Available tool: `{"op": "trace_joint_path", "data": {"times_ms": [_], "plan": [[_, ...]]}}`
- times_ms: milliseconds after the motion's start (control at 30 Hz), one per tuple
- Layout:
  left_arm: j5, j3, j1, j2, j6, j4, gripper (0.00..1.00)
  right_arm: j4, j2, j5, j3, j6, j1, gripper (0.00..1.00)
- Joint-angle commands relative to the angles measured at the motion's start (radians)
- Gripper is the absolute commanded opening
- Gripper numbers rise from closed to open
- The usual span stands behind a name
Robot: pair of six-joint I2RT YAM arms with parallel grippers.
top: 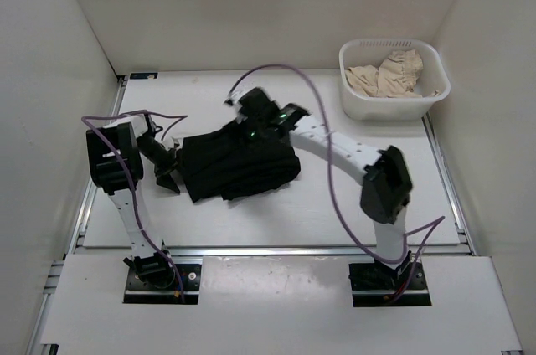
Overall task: Fold and stack the trousers
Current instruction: Fold the trousers
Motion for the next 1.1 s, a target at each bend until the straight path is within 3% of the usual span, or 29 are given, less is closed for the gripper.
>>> {"op": "trace_joint_path", "data": {"times_ms": [0,267,467,600,633,733,800,900,933,1033,1067], "plan": [[0.029,-0.002,0.013,-0.091,0.008,0.023,0.63,-0.183,0.133,0.119,0.054,-0.212,0.087,0.78],[0.05,-0.014,0.023,-0.091,0.008,0.023,0.63,-0.164,0.259,0.153,0.093,-0.258,0.171,0.78],[0.05,-0.032,0.023,-0.109,0.008,0.023,0.63,-0.146,0.303,0.26,0.163,-0.186,0.18,0.75],[0.05,-0.055,0.023,-0.12,0.008,0.032,0.63,-0.135,0.303,0.204,0.16,-0.186,0.18,0.67],[0.059,-0.055,0.023,-0.12,0.008,0.032,0.63,-0.135,0.293,0.193,0.148,-0.186,0.19,0.59],[0.059,-0.064,0.023,-0.12,0.008,0.041,0.63,-0.108,0.312,0.179,0.12,-0.151,0.19,0.52],[0.059,-0.049,0.023,-0.111,0.008,0.041,0.65,-0.107,0.348,0.17,0.148,-0.125,0.19,0.52],[0.059,0.014,0.023,-0.089,0.008,0.041,0.65,-0.107,0.424,0.205,0.202,-0.071,0.179,0.64],[0.059,0.029,0.023,-0.079,0.008,0.029,0.65,-0.107,0.452,0.214,0.228,-0.071,0.179,0.64],[0.059,0.08,0.023,-0.07,0.008,0.018,0.66,-0.107,0.498,0.228,0.269,0.024,0.154,0.43],[0.059,0.092,0.023,-0.06,0.008,0.009,0.68,-0.107,0.509,0.213,0.283,0.111,0.127,0.26]]}}
